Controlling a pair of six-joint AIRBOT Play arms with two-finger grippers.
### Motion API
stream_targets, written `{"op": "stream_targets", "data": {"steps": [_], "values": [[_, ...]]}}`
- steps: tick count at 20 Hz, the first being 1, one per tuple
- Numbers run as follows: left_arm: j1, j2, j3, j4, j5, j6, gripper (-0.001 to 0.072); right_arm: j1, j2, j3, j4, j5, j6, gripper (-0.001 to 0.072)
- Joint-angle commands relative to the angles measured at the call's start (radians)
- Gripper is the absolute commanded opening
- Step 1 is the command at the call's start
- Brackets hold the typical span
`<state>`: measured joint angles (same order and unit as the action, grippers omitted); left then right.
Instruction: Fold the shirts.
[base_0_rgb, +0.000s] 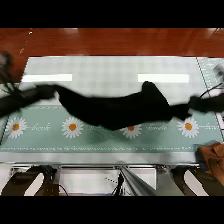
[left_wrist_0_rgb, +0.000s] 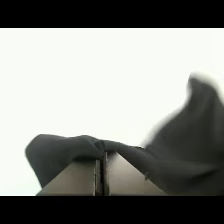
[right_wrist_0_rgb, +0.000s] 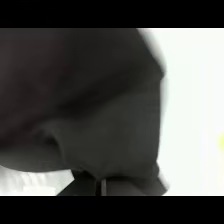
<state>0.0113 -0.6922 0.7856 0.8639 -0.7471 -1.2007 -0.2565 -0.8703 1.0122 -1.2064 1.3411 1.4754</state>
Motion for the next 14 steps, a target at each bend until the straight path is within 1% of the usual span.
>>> {"op": "stream_targets", "data": {"steps": [1, 3, 5, 8, 9, 11, 14], "values": [[0.095, 0.000, 0.328, 0.039, 0.005, 0.006, 0.0022, 0.004, 0.091, 0.350, 0.000, -0.060, 0.016, 0.0029], [0.149, 0.000, 0.523, 0.058, 0.001, -0.027, 0.0022, 0.004, 0.101, 0.510, 0.000, -0.079, 0.033, 0.0029], [0.178, 0.000, 0.677, 0.121, -0.042, -0.054, 0.0021, 0.004, 0.100, 0.632, 0.000, -0.077, 0.033, 0.0029], [0.190, 0.000, 0.869, 0.323, -0.209, -0.150, 0.0021, 0.004, 0.101, 0.760, 0.003, -0.066, 0.064, 0.0029], [0.190, 0.000, 0.918, 0.370, -0.267, -0.171, 0.0021, 0.004, 0.101, 0.793, 0.003, -0.066, 0.075, 0.0029], [0.190, 0.007, 1.012, 0.399, -0.357, -0.182, 0.0021, 0.004, 0.101, 0.865, 0.012, -0.063, 0.089, 0.0029], [0.190, 0.022, 1.130, 0.397, -0.374, -0.203, 0.0021, 0.004, 0.100, 0.955, 0.076, -0.018, 0.108, 0.0029]]}}
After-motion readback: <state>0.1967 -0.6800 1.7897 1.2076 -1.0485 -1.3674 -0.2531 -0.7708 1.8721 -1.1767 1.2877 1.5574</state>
